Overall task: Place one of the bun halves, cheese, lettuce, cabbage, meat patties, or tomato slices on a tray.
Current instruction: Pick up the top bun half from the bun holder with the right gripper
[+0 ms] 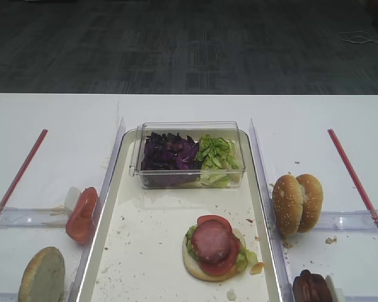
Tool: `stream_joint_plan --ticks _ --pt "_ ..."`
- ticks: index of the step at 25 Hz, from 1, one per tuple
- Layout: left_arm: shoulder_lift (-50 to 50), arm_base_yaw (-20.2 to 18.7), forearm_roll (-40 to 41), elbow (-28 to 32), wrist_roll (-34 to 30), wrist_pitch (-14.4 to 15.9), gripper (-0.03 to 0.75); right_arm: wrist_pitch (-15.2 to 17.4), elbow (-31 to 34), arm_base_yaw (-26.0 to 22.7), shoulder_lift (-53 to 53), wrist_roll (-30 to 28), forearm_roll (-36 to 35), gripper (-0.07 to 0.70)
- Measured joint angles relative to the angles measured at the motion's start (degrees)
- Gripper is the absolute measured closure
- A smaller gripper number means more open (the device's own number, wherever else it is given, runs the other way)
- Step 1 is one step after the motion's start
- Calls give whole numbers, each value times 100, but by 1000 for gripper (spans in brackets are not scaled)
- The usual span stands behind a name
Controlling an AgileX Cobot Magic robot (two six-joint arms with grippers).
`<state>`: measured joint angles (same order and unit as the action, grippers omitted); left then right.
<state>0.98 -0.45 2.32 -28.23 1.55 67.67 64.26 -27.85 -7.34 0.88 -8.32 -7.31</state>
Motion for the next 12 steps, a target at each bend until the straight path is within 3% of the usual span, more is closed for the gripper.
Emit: stream_joint_plan --ticks 12 --pt "0 0 0 0 0 0 295 0 0 0 0 9 0 73"
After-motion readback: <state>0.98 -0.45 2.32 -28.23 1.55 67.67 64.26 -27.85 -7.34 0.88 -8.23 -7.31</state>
